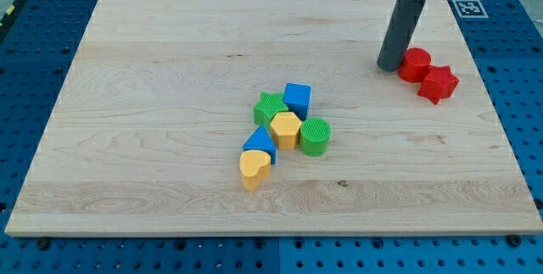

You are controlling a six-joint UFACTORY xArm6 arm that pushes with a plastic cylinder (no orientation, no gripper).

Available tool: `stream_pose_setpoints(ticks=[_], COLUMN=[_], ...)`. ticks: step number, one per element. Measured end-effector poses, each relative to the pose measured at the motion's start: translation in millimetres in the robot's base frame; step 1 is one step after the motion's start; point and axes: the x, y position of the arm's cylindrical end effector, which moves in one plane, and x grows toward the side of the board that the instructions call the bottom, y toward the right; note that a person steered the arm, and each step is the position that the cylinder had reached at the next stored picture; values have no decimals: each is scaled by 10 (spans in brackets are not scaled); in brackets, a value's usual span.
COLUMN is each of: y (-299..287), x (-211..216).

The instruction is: Move green circle below blue cube

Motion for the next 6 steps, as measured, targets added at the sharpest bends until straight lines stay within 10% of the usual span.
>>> stream_pose_setpoints(ticks=[6], y=[-511], x=[1599])
